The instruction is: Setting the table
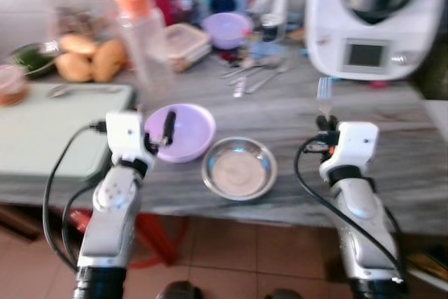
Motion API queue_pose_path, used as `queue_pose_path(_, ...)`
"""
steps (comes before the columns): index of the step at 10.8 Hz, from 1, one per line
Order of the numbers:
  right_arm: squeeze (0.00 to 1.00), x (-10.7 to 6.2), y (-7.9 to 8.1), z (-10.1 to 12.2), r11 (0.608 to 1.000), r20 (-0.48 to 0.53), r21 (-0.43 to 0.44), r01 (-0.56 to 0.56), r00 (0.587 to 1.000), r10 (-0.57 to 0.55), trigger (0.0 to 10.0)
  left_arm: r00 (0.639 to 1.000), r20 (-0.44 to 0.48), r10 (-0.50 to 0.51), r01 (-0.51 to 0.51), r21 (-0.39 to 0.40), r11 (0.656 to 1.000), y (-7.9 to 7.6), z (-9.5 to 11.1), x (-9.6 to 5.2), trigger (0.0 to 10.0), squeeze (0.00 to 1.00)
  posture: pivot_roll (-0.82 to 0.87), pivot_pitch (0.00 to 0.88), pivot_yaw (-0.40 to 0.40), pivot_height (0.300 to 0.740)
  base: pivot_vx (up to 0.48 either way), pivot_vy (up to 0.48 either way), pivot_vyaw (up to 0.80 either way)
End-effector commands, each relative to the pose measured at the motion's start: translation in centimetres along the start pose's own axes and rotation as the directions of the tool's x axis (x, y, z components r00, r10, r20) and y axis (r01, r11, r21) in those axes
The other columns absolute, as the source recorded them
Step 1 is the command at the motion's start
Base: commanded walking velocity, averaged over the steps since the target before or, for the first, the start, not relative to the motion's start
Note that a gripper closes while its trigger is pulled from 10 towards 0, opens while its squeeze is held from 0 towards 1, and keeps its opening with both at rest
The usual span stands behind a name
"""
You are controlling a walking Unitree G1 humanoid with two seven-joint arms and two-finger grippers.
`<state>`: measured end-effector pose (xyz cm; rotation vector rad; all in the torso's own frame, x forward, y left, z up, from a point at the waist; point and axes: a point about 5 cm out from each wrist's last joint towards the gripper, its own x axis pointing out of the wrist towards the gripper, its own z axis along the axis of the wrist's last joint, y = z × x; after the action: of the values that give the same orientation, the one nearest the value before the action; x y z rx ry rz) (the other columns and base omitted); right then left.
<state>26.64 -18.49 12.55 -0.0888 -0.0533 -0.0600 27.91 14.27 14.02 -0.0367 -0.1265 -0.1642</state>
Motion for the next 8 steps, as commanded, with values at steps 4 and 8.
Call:
queue_pose_path(4,0.00,0.0,-0.4,0.1,0.999,0.002,0.027,0.028,1.000,-0.028,10.0,1.000,-0.016,-0.021,0.022,0.063,0.998,1.4,0.5,-1.2,10.0,0.00,-0.04,0.000,0.051,0.740,0.000,0.000,0.00)
queue_pose_path(8,0.00,-0.4,0.6,-2.5,0.979,-0.202,0.197,0.049,0.979,-0.008,10.0,0.989,-0.147,-0.020,0.038,0.122,0.992,4.6,-1.6,-4.7,10.0,0.00,-0.01,0.000,0.047,0.740,0.000,0.000,0.00)
